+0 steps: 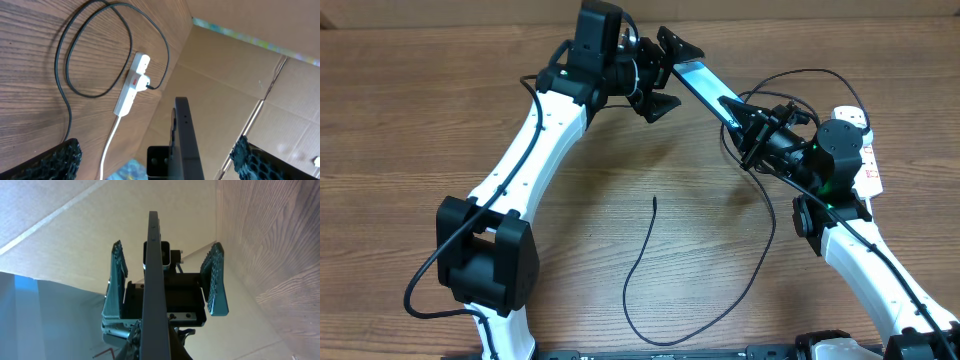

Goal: Plug charger to phone and switch on socket

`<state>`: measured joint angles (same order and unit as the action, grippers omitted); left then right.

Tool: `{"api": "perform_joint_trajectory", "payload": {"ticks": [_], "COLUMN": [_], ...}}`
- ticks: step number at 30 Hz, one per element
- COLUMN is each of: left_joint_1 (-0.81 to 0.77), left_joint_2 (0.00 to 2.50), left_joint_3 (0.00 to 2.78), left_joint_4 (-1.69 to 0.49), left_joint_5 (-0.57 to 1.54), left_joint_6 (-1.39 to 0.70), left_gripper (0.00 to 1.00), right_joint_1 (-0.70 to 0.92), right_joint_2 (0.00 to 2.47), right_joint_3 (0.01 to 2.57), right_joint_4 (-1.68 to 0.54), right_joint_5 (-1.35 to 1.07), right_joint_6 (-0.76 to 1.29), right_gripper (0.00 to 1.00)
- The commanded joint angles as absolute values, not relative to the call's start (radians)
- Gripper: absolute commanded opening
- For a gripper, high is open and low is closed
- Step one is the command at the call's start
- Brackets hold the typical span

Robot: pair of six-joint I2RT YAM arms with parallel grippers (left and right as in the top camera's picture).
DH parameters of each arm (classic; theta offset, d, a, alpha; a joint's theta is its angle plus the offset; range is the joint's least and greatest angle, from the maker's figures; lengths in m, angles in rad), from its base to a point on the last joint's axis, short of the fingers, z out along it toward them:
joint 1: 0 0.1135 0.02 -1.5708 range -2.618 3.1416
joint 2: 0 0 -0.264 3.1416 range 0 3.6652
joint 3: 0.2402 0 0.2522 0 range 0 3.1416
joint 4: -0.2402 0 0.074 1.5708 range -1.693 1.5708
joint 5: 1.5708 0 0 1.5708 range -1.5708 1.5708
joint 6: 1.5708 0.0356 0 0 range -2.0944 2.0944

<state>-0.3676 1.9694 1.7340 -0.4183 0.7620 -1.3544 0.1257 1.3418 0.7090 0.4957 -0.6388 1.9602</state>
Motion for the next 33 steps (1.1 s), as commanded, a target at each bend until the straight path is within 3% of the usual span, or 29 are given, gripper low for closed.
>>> {"api": "perform_joint_trajectory", "payload": {"ticks": [1, 20, 33], "left_joint_1": [-0.382, -0.422, -0.424], "left_joint_2": [1.935, 1.936, 1.936], "left_joint_3": [1.734, 1.734, 1.734], "left_joint_4": [-0.415, -0.459, -0.459], "left_joint_5": [0.72, 0.661, 0.65], "left_joint_6": [-1.311, -1.374, -1.385], "left_gripper": [0.99, 1.0, 0.9], "right_joint_1": [0.13, 0.13, 0.13], "right_joint_2": [1.336, 1.336, 1.336], "right_joint_3": [0.733, 0.733, 0.733], "right_joint_4": [0.514, 0.481, 0.48], "right_joint_5": [-0.63, -0.656, -0.66], "right_joint_6": [1.925, 1.857, 1.857], "right_gripper": [0.04, 0.04, 0.04]}}
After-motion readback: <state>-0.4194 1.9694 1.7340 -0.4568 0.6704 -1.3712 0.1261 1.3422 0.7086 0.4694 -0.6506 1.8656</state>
